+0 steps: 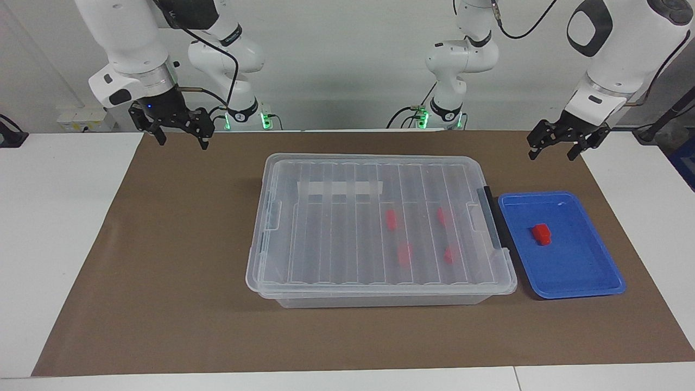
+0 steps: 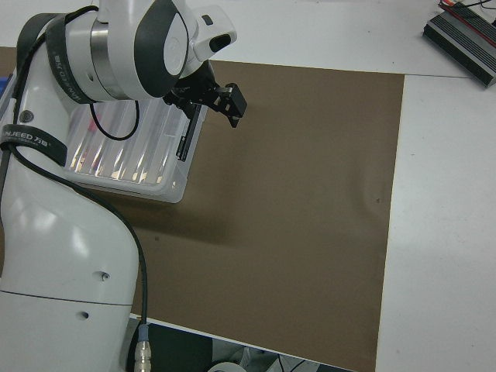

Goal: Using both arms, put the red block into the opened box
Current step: 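Move the right gripper to the edge of the clear lid, then slide the clear lid open with the right gripper while the left gripper reaches the block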

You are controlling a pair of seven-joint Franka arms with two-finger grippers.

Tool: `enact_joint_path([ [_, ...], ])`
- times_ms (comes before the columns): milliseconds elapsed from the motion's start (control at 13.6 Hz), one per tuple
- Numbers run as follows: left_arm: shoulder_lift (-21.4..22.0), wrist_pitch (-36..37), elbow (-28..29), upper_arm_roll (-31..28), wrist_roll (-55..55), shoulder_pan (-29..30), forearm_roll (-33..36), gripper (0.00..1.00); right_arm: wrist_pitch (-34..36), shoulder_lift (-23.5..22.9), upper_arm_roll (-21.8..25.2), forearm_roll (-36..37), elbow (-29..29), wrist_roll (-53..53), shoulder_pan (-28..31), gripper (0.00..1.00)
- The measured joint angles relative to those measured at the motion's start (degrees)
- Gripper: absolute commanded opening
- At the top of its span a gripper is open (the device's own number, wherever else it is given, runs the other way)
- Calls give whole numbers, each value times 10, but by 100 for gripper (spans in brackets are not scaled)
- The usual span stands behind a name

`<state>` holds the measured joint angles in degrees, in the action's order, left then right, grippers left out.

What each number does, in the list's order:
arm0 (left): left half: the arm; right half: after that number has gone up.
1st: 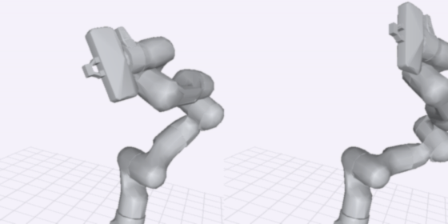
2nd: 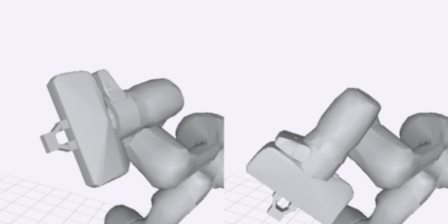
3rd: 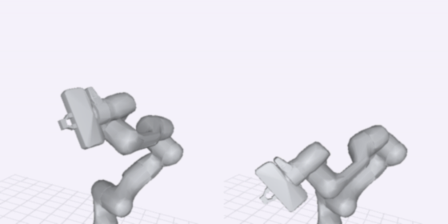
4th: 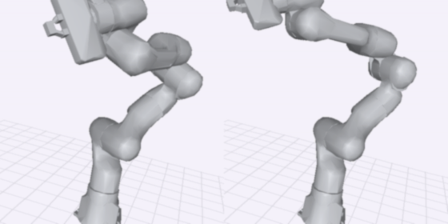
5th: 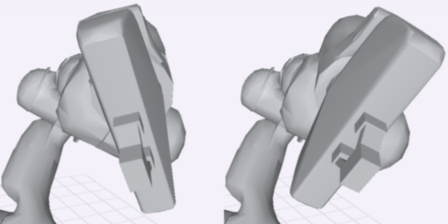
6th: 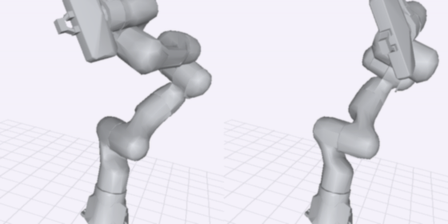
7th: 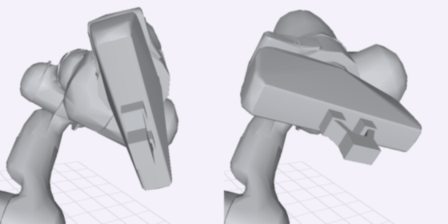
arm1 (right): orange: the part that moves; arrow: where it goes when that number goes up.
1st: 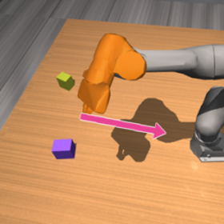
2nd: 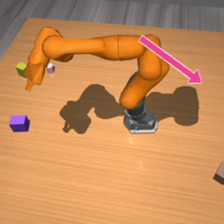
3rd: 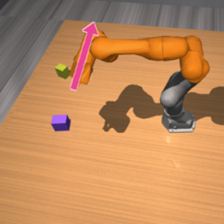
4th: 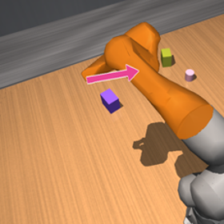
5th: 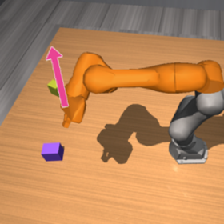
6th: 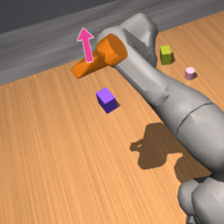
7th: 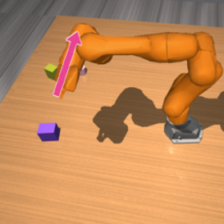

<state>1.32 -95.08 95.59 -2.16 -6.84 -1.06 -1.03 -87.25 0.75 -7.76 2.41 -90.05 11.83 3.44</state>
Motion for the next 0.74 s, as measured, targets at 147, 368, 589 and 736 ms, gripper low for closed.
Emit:
enact_joint_path([
  [147,0,0,0,0,0,0,0,100,-19,0,0,0,-6,0,-1,99],
  [368,0,0,0,0,0,0,0,100,-57,0,-1,0,-26,0,-2,99],
  [589,0,0,0,0,0,0,0,100,-113,0,-3,0,-60,1,-8,99],
  [736,0,0,0,0,0,0,0,100,-158,-3,-4,-1,-87,18,-22,99],
])
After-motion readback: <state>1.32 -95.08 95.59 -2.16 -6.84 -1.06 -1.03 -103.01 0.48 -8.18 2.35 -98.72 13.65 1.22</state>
